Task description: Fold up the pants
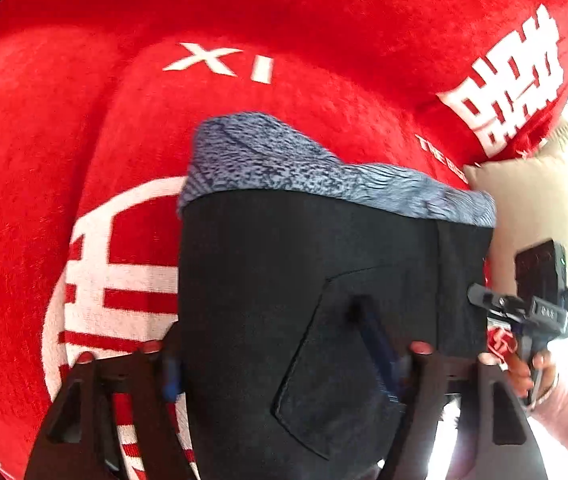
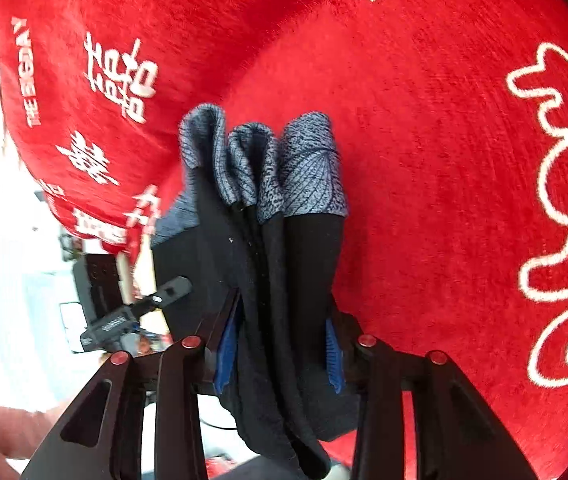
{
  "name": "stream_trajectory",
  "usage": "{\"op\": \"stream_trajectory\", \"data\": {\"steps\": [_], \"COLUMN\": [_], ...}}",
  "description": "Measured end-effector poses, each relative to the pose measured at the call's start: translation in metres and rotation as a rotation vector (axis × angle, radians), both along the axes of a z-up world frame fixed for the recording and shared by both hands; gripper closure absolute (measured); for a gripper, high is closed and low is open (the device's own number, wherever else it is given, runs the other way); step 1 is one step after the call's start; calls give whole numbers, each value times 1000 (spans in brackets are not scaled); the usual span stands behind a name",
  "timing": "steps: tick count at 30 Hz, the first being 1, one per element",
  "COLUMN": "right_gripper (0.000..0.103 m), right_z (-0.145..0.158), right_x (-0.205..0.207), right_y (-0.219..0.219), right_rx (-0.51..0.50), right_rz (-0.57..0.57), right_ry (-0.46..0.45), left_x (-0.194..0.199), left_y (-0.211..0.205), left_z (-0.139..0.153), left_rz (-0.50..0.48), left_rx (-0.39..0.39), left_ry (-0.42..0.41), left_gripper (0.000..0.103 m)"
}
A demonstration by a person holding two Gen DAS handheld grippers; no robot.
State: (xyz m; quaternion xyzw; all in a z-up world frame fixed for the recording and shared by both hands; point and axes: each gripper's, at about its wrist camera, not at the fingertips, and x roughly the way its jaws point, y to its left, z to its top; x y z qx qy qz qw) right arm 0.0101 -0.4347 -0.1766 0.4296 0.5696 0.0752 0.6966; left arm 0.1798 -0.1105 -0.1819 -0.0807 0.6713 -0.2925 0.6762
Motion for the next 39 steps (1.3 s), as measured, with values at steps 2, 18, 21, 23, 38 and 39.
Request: {"op": "stream_trajectory", "data": {"steps": [2, 18, 21, 23, 38, 39], "right_gripper": [51, 20, 6, 0, 0, 0], "right_z": [1, 94, 110, 120, 141, 142], "right_x": [-2, -20, -26, -29, -22, -22], "right_y": [2, 43, 61, 73, 131, 132], "right_rx": [-65, -492, -560, -614, -700, -701], "right_rz": [13, 18, 19, 36, 131, 131], "right_ry": [9, 218, 218, 205, 242, 241], "left_x": [0, -55, -69, -77, -100, -99], "left_y": [1, -19, -28, -29, -21, -20], "left_z": [0, 92, 99, 104, 131, 132], "left_rz": [28, -111, -141, -142, -66, -63], "left_rx": [52, 444, 492, 511, 545, 544], "left_ry": [-14, -214, -208, -201, -200, -197], "left_gripper": [9, 0, 0, 0, 0, 0]}}
